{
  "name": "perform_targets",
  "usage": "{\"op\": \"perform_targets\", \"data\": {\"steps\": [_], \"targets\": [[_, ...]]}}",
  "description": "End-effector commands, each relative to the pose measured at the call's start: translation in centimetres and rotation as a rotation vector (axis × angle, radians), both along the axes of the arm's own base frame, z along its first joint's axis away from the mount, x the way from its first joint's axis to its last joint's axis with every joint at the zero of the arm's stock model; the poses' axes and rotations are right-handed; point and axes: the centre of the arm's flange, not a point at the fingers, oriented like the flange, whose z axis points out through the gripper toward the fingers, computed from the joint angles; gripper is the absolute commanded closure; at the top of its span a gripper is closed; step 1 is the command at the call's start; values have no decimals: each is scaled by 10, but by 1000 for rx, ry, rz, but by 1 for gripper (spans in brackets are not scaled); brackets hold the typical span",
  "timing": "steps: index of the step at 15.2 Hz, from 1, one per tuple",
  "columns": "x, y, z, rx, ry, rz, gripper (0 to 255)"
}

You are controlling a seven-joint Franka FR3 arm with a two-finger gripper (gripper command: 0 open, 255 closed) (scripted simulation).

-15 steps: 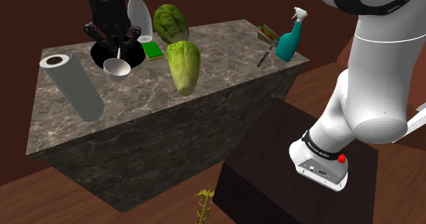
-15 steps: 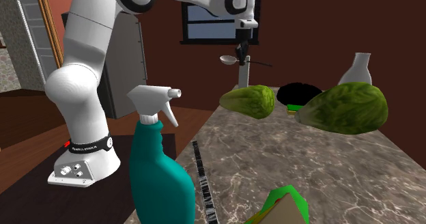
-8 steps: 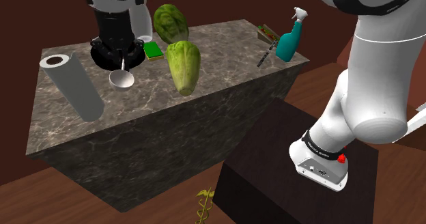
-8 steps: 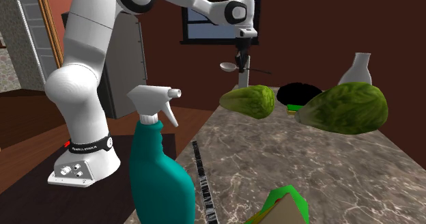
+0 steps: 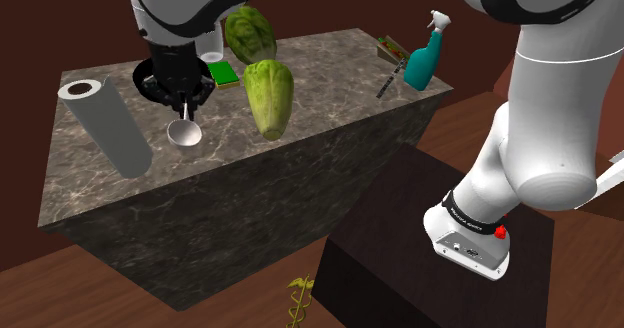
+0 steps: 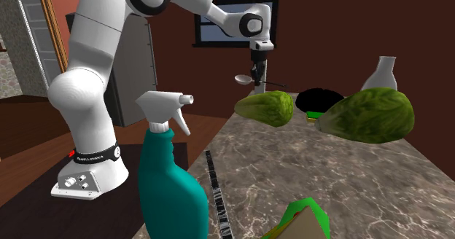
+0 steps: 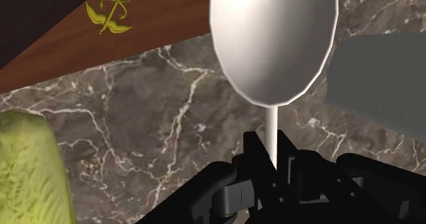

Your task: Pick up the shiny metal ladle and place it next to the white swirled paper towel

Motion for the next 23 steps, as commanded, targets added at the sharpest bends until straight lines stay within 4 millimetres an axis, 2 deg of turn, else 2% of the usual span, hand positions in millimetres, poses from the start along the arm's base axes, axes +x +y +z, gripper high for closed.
{"op": "perform_targets", "data": {"steps": [1, 14, 23], "targets": [[0, 0, -11, 0, -1, 0, 255], [0, 0, -80, 0, -1, 0, 255], [0, 0, -83, 0, -1, 0, 255]]}}
